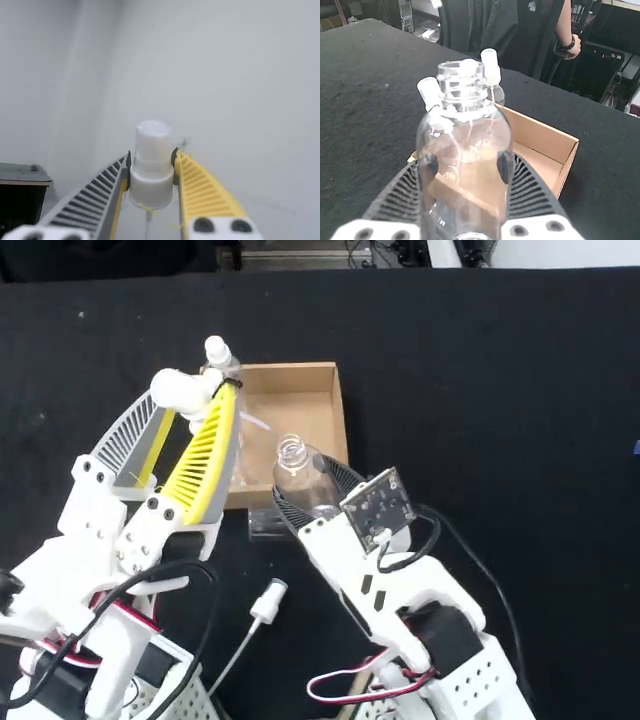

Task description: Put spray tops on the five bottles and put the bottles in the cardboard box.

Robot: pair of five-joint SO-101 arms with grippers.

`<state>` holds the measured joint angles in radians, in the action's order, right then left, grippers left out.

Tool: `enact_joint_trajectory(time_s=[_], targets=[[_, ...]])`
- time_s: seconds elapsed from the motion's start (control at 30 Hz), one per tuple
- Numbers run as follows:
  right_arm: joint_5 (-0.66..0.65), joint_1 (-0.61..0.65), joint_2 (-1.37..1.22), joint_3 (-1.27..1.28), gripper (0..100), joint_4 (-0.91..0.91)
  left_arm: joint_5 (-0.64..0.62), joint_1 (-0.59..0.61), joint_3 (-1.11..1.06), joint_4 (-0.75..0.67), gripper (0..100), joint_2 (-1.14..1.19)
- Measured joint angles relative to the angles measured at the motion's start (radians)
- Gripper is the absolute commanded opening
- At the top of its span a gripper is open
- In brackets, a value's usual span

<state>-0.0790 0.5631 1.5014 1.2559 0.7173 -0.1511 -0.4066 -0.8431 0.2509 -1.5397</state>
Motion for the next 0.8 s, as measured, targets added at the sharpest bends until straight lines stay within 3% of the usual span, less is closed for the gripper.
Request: enact_joint_trajectory(time_s=[0.27,0.8], targets=[[0.000,0.000,0.000,0.000,1.1,0.000,0.006,-0.107,0.002,0.035,12,0.060],[0.000,0.000,0.000,0.000,1.1,-0.109,0.008,-0.103,0.002,0.084,13,0.157]])
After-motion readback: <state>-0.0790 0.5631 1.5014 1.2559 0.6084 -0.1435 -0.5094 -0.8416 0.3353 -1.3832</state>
